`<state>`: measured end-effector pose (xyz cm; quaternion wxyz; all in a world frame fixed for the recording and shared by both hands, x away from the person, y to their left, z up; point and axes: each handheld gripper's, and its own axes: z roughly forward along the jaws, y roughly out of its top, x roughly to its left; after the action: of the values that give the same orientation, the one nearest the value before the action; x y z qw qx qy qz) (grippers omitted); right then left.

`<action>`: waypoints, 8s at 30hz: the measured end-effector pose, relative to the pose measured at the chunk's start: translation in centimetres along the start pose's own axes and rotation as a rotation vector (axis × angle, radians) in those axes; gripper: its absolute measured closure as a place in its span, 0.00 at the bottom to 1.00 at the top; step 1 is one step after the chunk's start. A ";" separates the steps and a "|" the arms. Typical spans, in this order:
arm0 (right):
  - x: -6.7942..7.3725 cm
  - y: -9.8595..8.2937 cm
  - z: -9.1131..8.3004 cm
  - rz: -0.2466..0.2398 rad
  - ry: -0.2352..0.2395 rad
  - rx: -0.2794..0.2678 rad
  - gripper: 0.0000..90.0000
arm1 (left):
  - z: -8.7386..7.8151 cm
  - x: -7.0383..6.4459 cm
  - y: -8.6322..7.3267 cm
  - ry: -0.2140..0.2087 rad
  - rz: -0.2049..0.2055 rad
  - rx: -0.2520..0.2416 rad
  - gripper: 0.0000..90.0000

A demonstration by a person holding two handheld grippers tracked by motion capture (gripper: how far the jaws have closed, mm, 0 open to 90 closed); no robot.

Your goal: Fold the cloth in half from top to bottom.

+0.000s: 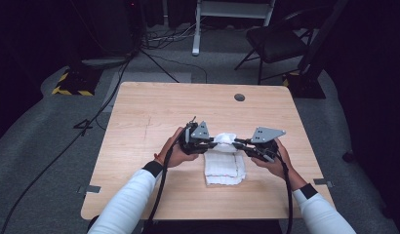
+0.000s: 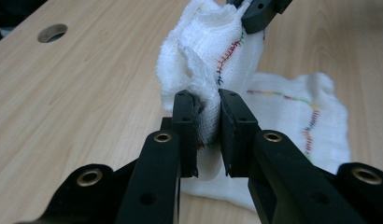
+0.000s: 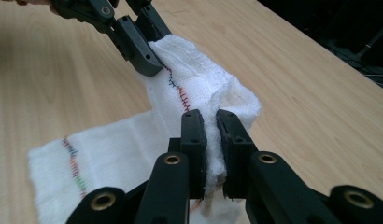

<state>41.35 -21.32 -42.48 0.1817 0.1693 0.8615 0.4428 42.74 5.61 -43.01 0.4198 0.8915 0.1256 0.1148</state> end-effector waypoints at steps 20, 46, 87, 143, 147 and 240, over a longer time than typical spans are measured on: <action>4.0 -3.4 -1.1 -0.027 0.104 0.065 0.87 | -0.2 -5.0 -2.6 -0.064 0.076 0.095 0.83; 5.7 -6.2 -2.7 -0.046 0.118 0.131 0.88 | -1.2 -6.4 -4.1 -0.056 0.038 0.105 0.83; 5.2 -5.6 -0.5 -0.004 0.067 0.201 0.47 | 2.5 -7.4 -2.7 -0.036 0.046 0.180 0.37; 1.7 -11.8 -8.4 0.153 -0.213 0.234 0.33 | -7.6 -6.3 -10.7 0.343 -0.121 0.229 0.21; 1.7 -12.7 -8.8 0.176 -0.214 0.234 0.33 | -8.3 -6.1 -11.7 0.337 -0.149 0.228 0.21; 1.0 -11.4 -7.5 0.138 -0.162 0.261 0.30 | -10.9 -4.5 -17.6 0.287 -0.413 0.152 0.18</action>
<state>35.54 -32.44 -47.98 0.1962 0.2854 0.8805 0.3236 32.90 22.92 -50.38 0.3439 0.8507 0.3713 0.1421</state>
